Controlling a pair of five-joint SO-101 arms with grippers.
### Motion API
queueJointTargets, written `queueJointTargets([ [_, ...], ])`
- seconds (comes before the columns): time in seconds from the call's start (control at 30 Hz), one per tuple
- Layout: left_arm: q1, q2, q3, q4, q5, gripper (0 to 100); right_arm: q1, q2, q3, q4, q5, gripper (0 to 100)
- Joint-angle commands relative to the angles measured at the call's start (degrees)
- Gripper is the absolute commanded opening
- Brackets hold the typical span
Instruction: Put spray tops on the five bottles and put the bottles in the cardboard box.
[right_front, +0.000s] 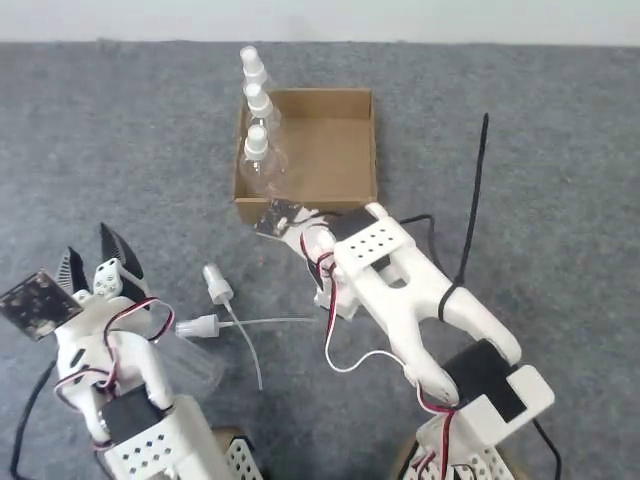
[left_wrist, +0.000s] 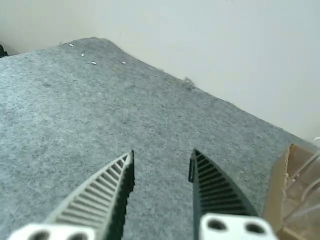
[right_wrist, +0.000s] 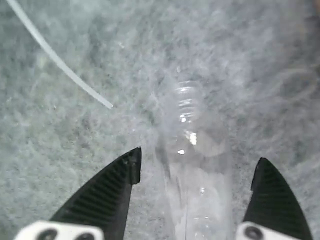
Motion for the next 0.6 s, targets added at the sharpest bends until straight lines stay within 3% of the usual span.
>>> queueJointTargets([
  [0.0, -0.18, -0.88, -0.84, -1.58, 0.35, 17, -0.04, -4.26, 0.7, -3.3, 2.9, 31.0],
  [0.17, 0.09, -0.88, -2.95, 2.73, 0.35, 17, 0.04, -4.26, 2.2, -5.14, 2.9, 31.0],
  [0.57, 0.09, -0.88, -3.03, 2.81, 0.35, 17, 0.04, 1.01, 2.02, -7.69, 2.99, 31.0],
])
